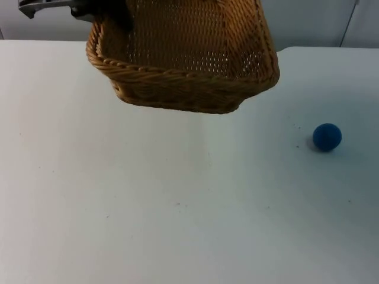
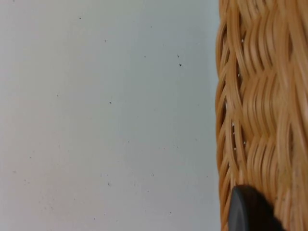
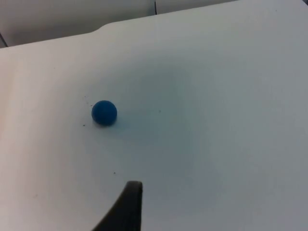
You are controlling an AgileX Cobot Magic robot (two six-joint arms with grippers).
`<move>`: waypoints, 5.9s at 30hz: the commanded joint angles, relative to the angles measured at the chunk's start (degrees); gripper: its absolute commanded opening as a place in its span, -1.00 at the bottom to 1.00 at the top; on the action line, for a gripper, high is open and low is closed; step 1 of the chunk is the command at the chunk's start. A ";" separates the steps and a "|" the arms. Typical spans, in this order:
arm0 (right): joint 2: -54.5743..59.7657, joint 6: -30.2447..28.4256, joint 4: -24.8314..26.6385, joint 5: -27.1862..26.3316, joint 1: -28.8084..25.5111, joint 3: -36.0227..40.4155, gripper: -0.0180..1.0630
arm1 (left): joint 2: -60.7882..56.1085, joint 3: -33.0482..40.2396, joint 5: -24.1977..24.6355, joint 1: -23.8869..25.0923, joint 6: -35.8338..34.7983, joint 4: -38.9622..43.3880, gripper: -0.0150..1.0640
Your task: Pick up the basket with the left hand and place the ball into the basket with the right hand.
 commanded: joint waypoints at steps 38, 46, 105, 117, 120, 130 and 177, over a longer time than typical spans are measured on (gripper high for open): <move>82.09 -2.94 3.74 -36.01 9.96 -25.01 0.98 | -0.51 0.00 -3.16 4.17 5.92 -12.67 -0.98; 100.07 -1.98 3.74 -33.51 11.06 -35.78 0.98 | 1.48 0.00 -2.33 4.17 5.94 -12.67 -0.98; 123.39 -5.74 3.31 -27.58 13.02 -48.52 0.63 | 2.93 0.00 -3.41 4.17 5.94 -10.88 -0.98; 123.39 -3.49 3.38 -27.85 13.02 -48.52 -0.96 | 2.93 0.00 -2.86 4.17 5.94 -10.36 -0.98; 123.12 -2.72 3.38 -27.61 13.02 -48.52 -0.97 | 2.93 0.00 -2.75 4.17 5.94 -10.37 -0.98; 112.28 -2.72 3.38 -26.32 13.02 -48.61 -0.97 | 2.93 0.00 -2.41 4.17 6.05 -10.37 -0.98; 108.66 -16.94 14.07 -28.56 32.36 -63.83 -0.97 | 2.93 0.00 -2.17 4.17 6.06 -10.55 -0.98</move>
